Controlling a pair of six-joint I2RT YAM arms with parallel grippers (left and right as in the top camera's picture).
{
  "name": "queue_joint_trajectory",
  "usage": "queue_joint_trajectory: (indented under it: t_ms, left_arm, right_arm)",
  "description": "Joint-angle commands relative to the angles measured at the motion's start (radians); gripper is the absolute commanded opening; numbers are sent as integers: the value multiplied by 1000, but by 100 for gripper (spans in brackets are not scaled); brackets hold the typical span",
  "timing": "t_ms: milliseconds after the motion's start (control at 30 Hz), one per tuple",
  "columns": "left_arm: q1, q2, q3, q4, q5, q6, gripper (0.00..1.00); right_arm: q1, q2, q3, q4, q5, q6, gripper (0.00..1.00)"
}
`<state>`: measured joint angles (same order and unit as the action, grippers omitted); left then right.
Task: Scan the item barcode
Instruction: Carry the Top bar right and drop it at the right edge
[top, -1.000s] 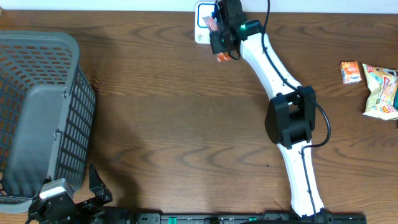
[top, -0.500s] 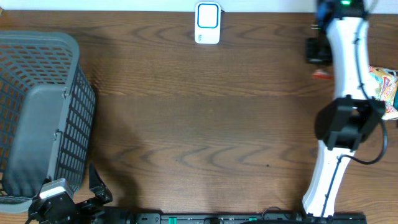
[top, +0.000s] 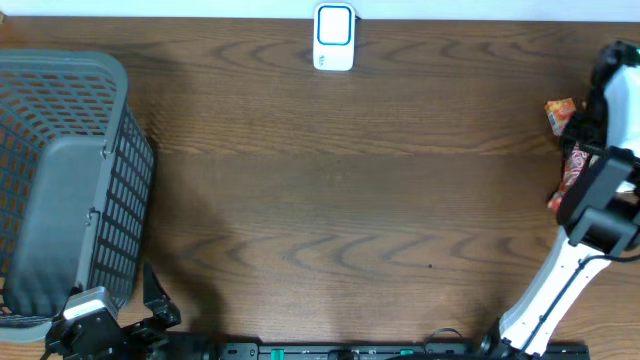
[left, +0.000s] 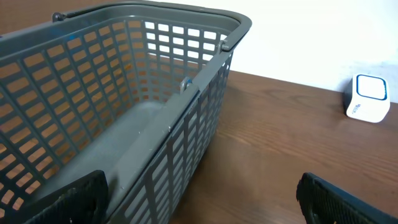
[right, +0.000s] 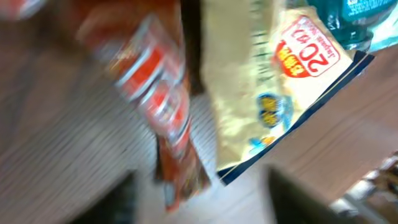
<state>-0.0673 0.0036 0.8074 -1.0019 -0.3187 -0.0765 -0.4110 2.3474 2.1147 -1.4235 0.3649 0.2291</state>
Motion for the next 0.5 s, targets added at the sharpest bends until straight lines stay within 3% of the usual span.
queue_joint_trajectory:
  t_ms: [0,200,467]
  left_arm:
    - [3,0,-72,-97,-23,-70,98]
    - [3,0,-72,-97,-22,-70,98]
    - [3,0,-72,-97,-22,-70,98]
  right_arm:
    - [-47,-34,63,-2,-143,40,99]
    - [-16,-163,152,2,-245,98,99]
    - [159,-538,156,92,-331,137,99]
